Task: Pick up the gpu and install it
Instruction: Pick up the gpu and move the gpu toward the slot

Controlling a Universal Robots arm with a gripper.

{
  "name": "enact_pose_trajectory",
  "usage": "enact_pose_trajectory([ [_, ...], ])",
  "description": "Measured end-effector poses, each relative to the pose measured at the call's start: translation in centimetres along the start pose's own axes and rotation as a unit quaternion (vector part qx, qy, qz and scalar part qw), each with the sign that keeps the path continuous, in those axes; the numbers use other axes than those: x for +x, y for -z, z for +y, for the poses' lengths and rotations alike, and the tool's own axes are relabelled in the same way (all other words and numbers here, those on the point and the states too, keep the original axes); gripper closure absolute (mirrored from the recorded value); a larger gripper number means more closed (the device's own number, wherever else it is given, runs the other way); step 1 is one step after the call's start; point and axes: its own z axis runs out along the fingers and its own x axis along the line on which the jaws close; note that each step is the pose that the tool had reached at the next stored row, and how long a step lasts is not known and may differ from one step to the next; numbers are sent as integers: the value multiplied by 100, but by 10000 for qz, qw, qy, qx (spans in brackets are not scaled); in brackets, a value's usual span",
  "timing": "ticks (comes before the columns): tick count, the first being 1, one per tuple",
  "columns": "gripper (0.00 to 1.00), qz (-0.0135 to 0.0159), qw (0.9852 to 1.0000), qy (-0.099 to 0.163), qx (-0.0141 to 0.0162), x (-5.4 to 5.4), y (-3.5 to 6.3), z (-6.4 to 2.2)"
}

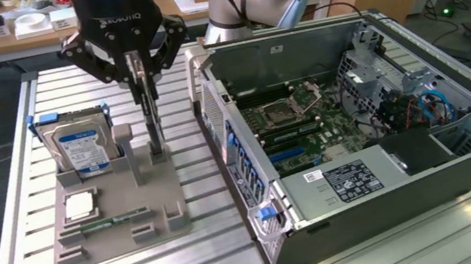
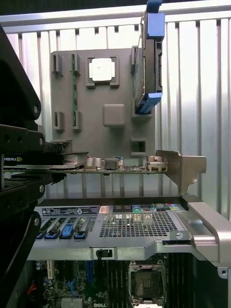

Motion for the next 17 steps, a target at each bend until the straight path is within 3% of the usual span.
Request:
enact_pose_trajectory([
  [17, 74, -4, 10000, 0, 0, -41, 30, 4],
])
